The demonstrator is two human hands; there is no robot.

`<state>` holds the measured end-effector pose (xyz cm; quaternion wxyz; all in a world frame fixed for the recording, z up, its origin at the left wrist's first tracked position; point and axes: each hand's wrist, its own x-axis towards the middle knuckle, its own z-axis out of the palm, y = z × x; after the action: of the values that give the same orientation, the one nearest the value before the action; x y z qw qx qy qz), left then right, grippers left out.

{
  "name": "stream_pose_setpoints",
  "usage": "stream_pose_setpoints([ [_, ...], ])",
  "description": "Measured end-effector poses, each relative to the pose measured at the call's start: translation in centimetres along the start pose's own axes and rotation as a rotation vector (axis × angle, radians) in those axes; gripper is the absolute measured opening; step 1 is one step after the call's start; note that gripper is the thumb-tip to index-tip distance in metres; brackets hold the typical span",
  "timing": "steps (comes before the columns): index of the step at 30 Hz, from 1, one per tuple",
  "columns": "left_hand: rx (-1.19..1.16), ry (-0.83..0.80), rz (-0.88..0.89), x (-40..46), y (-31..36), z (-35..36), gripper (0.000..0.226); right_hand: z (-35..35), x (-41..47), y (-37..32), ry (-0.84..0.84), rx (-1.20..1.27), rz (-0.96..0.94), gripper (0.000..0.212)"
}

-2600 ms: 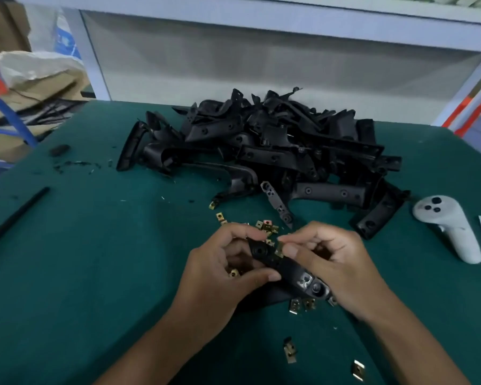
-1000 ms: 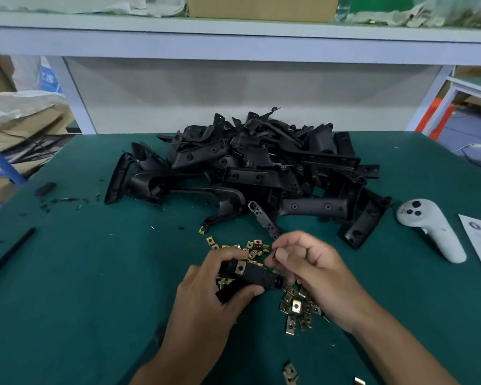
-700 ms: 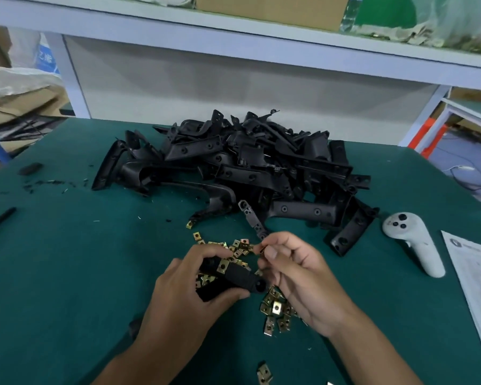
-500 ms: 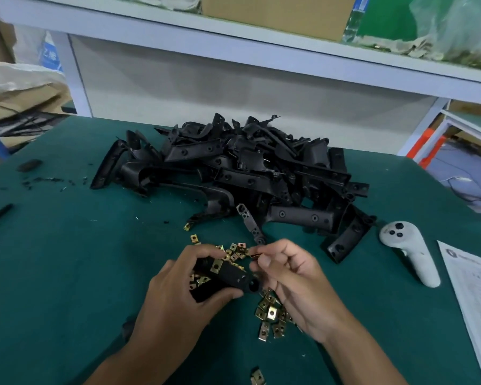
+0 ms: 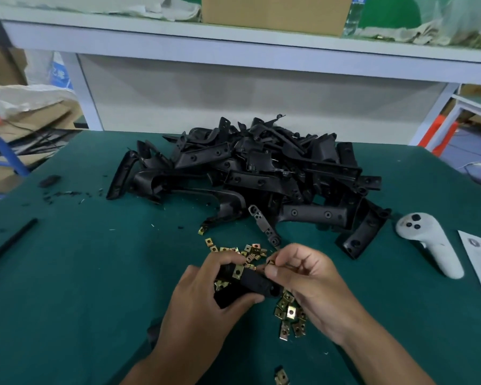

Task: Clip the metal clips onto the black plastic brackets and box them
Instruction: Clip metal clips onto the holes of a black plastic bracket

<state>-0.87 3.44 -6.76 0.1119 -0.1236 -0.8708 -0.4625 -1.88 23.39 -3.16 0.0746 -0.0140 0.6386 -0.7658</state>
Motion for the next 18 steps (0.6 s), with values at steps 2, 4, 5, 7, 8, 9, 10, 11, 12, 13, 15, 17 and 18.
stream_pose_setpoints([
  [2,0.002,0.004,0.003,0.0,0.0,-0.1,0.052,0.2,-0.1,0.1,-0.007,-0.019,0.000,0.041],
  [4,0.004,0.014,0.015,0.1,0.2,-0.1,0.051,0.2,-0.1,0.0,-0.001,-0.046,-0.003,0.048],
  [5,0.005,0.019,0.021,0.1,0.2,-0.2,0.050,0.1,-0.1,0.0,0.005,-0.069,-0.007,0.048],
  [7,0.002,0.028,0.021,0.1,0.3,-0.2,0.050,0.1,-0.1,0.0,0.017,-0.129,-0.015,0.040],
  [8,0.003,0.031,0.020,0.0,0.3,-0.2,0.050,0.0,-0.1,0.0,0.022,-0.160,-0.020,0.036],
  [9,0.009,0.035,0.019,0.0,0.4,-0.2,0.050,0.0,-0.1,0.0,0.021,-0.185,-0.029,0.032],
  [10,0.014,0.036,0.018,-0.1,0.4,-0.2,0.050,-0.1,-0.1,-0.2,0.014,-0.203,-0.040,0.029],
  [11,0.015,0.035,0.013,-0.1,0.5,-0.2,0.050,-0.3,-0.2,-0.3,0.001,-0.218,-0.055,0.025],
  [12,0.014,0.035,0.007,-0.1,0.5,-0.2,0.050,-0.4,-0.3,-0.5,-0.013,-0.231,-0.072,0.020],
  [13,0.015,0.033,0.005,-0.1,0.5,-0.2,0.050,-0.5,-0.4,-0.7,-0.028,-0.241,-0.087,0.016],
  [15,0.037,0.027,0.031,-0.1,0.6,-0.3,0.048,-0.8,-0.5,-1.0,-0.051,-0.275,-0.108,0.009],
  [17,0.070,0.017,0.062,-0.2,0.8,-0.4,0.046,-1.0,-0.6,-1.2,-0.073,-0.333,-0.125,0.007],
  [18,0.084,0.021,0.080,-0.2,0.8,-0.4,0.045,-1.0,-0.6,-1.3,-0.086,-0.361,-0.128,0.006],
])
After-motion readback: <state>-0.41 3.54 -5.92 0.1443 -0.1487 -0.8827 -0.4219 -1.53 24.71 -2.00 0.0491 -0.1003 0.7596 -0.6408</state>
